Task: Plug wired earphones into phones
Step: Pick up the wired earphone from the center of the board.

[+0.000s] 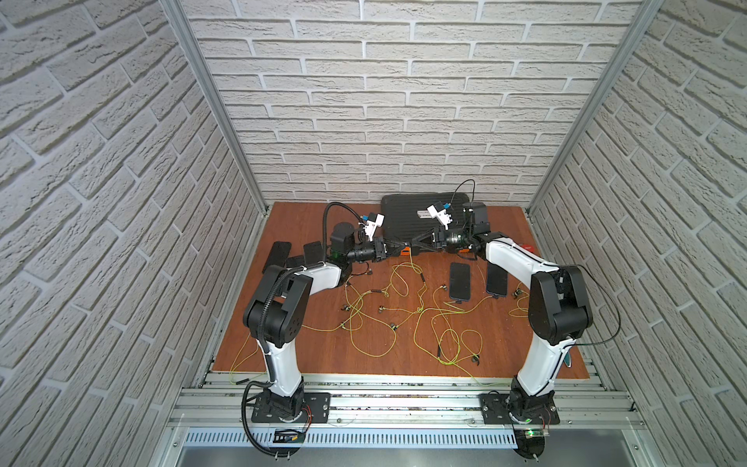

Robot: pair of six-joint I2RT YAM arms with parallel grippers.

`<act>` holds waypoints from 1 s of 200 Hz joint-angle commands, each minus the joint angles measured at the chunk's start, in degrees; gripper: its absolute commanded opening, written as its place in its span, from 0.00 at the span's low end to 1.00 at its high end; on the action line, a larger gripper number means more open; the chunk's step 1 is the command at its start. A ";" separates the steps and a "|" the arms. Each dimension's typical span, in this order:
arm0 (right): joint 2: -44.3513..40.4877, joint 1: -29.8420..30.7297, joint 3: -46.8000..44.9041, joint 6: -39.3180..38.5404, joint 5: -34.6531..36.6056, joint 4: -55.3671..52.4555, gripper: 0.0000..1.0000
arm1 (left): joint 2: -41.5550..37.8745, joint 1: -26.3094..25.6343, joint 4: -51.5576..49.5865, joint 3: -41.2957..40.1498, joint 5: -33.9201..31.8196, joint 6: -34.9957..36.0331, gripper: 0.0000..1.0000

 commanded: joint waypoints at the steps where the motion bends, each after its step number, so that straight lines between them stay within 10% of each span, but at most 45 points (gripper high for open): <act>1: 1.10 0.58 0.26 1.52 -1.19 3.86 0.29 | 1.03 -0.39 4.81 0.74 0.91 -0.65 0.00; 200: 2.61 1.56 -0.30 3.64 -1.26 6.14 0.21 | 3.40 -0.84 6.88 1.43 -1.02 -2.41 0.00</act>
